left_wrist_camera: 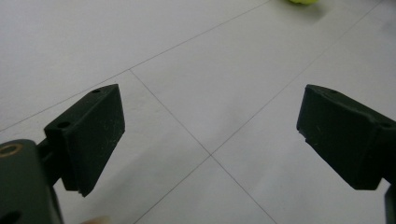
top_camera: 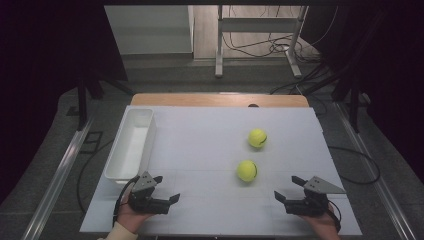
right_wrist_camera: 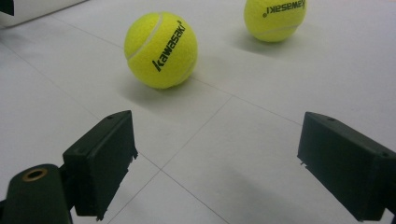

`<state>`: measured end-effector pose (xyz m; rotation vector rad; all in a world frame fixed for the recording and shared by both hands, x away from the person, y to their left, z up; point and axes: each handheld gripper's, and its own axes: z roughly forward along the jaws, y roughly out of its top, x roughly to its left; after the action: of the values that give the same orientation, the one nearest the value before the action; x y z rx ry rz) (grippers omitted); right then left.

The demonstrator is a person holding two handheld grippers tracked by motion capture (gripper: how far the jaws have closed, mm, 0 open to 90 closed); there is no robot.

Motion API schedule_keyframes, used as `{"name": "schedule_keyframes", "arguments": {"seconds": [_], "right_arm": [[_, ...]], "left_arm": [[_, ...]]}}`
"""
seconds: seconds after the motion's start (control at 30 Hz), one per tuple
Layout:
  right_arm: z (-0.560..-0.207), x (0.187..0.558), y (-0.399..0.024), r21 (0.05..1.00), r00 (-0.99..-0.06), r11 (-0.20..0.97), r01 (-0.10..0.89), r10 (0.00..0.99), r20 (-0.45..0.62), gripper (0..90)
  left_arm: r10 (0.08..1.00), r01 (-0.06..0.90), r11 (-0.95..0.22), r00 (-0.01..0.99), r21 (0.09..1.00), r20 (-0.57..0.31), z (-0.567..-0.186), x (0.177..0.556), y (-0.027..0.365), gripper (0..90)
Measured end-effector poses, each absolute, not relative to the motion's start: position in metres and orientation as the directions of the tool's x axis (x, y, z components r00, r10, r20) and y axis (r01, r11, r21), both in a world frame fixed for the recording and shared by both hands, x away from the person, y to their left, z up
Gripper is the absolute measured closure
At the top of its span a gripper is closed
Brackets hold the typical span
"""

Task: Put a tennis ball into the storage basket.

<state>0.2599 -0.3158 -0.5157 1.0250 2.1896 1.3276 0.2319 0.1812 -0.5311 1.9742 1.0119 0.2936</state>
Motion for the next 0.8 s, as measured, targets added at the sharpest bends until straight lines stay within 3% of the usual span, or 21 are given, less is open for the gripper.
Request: {"name": "schedule_keyframes", "arguments": {"seconds": [0.8], "right_arm": [[-0.517,0.265,-0.304,0.863,-0.671,0.321,0.389,0.741,0.027,12.5]], "left_arm": [[0.749,0.529,-0.318,0.649,0.787,-0.133,-0.530,0.235,0.174,8.9]]}}
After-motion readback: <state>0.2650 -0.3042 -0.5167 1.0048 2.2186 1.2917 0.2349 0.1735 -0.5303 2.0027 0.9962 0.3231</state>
